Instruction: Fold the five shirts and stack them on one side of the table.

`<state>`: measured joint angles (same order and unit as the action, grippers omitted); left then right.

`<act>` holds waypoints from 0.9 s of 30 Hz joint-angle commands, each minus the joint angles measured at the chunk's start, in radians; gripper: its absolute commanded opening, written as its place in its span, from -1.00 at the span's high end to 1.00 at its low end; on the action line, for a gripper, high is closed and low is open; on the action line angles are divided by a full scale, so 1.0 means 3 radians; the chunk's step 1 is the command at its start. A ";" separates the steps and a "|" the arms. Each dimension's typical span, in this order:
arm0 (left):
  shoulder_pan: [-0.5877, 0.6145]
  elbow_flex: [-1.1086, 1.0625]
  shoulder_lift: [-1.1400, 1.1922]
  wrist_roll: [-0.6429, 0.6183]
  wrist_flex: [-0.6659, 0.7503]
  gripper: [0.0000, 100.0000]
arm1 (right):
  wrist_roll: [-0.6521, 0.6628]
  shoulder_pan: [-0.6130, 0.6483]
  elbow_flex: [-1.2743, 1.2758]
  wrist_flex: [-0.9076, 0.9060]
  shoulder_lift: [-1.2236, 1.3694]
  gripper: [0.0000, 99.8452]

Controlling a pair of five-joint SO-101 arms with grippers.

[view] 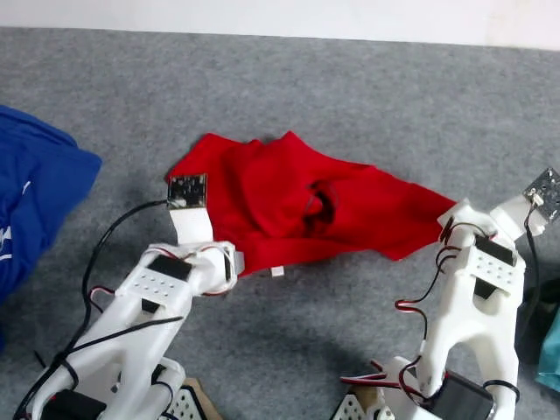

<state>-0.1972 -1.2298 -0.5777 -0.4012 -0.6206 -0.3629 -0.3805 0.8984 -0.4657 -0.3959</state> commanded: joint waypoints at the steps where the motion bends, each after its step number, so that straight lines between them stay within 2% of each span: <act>1: -0.0043 0.0028 -0.0090 -0.0015 0.0020 0.58 | 0.0051 0.0023 -0.0059 0.0059 -0.0084 0.99; 5: -0.0049 0.0090 -0.0079 -0.0015 0.0020 0.63 | 0.0051 0.0023 -0.0059 0.0038 -0.0090 0.99; 10: -0.0038 0.0074 -0.0074 -0.0010 0.0256 1.00 | 0.0051 0.0023 -0.0074 -0.0054 -0.0095 0.99; 16: -0.0013 0.0289 0.0299 -0.0010 0.0302 0.99 | 0.0051 0.0028 -0.0069 -0.0054 -0.0100 0.99; 23: 0.0269 0.0744 0.0836 -0.0020 0.0292 0.99 | 0.0051 0.0028 -0.0064 -0.0054 -0.0100 0.99; 27: 0.0453 0.0918 0.0852 -0.0031 0.0292 0.99 | 0.0051 0.0033 -0.0064 -0.0054 -0.0100 0.99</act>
<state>-0.1189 -1.0334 -0.3214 -0.4043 -0.5455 -0.3629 -0.3805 0.8984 -0.4749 -0.3959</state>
